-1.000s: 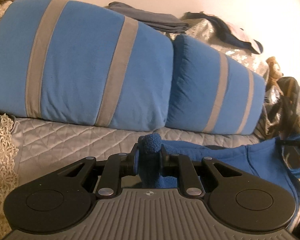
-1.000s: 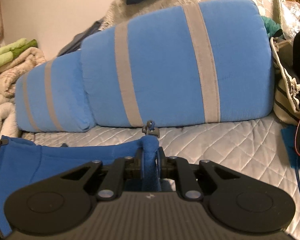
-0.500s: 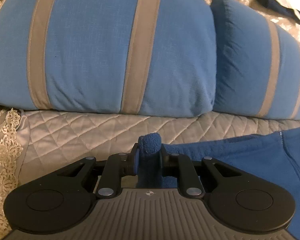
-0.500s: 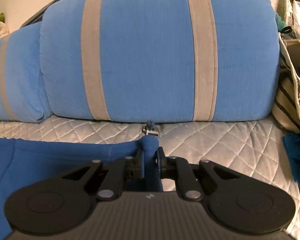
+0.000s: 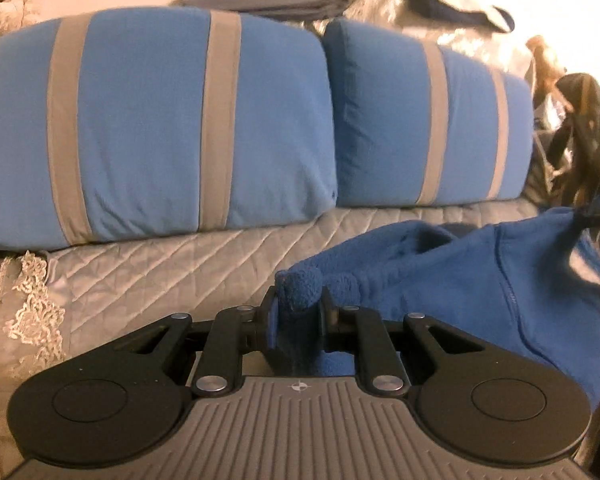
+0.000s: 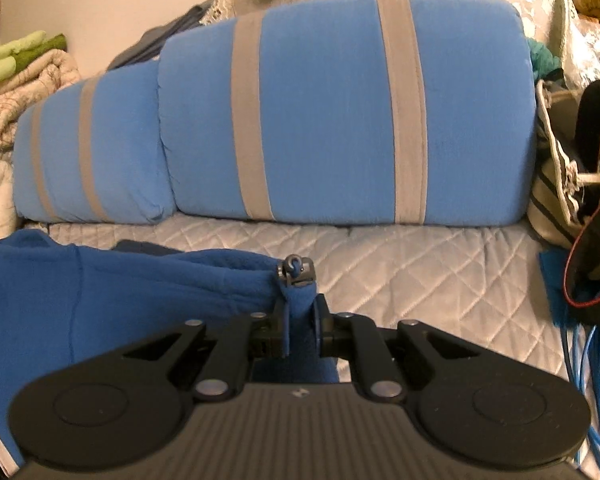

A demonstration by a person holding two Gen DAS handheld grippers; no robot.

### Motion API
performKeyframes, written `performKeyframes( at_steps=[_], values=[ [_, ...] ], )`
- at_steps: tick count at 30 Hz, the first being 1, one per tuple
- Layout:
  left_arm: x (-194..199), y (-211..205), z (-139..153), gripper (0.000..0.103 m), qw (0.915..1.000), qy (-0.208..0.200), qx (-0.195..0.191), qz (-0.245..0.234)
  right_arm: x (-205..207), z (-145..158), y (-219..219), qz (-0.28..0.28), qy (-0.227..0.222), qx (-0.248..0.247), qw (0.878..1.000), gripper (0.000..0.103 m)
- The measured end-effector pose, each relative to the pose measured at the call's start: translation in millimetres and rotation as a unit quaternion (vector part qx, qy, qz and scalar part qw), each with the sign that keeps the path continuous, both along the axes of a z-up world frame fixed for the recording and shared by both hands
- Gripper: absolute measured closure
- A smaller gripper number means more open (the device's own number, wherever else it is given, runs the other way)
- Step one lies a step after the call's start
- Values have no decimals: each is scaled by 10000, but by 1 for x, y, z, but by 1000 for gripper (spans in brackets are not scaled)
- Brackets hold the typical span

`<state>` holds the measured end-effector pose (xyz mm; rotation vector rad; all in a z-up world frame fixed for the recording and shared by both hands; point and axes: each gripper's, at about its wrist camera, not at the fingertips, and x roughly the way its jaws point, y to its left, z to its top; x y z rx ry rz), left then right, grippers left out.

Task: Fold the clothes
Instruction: 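Pull the held jacket edges apart with both grippers to spread it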

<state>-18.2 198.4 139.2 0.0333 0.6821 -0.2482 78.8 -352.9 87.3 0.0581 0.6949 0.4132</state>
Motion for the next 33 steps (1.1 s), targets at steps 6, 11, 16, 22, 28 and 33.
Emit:
performKeyframes(
  at_steps=[6,11,16,22,28,33],
  values=[
    [27,-3,-13,85,9989,-123,142,419,21,-13,13,-256,-52,-77,9996,92],
    [41,-2,-6,85,9976,-402,222,521,39,-4,16,-350,-220,-71,9991,93],
    [67,-7,-21,85,9966,-396,364,622,62,-12,19,-452,-195,-106,9987,93],
    [108,-10,-74,85,9934,64,471,1042,92,-47,31,-741,41,-117,9972,93],
    [131,-17,-113,85,9910,393,686,1084,115,-76,42,-904,323,-221,9951,93],
    [135,-27,-120,73,9870,539,1163,967,124,-96,51,-947,690,-410,9923,80]
  ],
)
